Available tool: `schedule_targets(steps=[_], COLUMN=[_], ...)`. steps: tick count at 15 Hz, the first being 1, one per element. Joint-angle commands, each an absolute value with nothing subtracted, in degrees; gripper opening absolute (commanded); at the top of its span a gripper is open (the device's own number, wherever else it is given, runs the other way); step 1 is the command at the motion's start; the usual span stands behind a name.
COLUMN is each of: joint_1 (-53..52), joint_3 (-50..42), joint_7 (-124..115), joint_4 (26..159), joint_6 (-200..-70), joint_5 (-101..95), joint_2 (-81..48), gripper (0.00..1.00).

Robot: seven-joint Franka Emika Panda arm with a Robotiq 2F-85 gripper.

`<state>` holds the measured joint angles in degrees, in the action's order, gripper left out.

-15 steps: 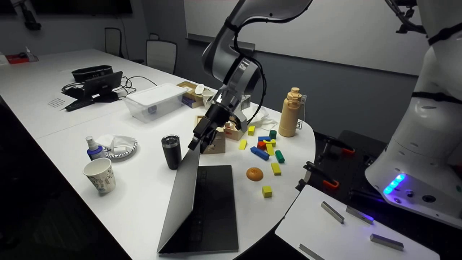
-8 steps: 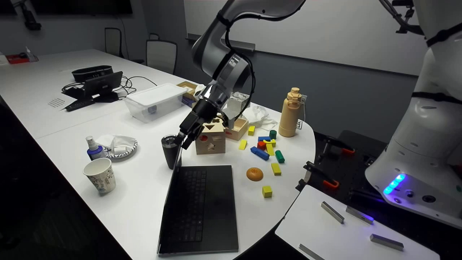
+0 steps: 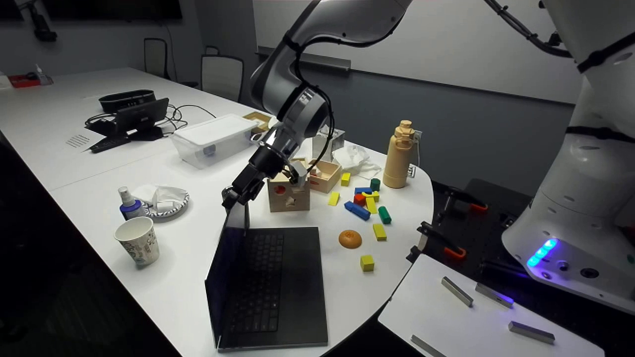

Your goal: Open the laptop

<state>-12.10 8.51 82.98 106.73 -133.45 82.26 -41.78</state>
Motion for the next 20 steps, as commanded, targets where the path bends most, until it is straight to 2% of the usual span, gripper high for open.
schedule_targets(steps=[1,6,10,17,19,20], joint_1=[-11.0,-10.3,-10.4,-14.1,-15.3,-16.0], joint_3=[10.4,10.8,10.1,7.5,7.1,6.9], joint_7=[87.7,93.7,96.5,95.6,94.7,94.0], joint_4=[102.3,103.7,109.7,119.4,119.8,119.7], joint_6=[-131.7,-131.2,-133.0,-147.2,-152.0,-154.3], joint_5=[84.7,88.8,92.9,96.4,95.9,95.0], joint_2=[-44.0,-41.5,-37.1,-31.7,-32.4,-33.1], gripper=[1.0,1.0,1.0,1.0,0.74,0.68])
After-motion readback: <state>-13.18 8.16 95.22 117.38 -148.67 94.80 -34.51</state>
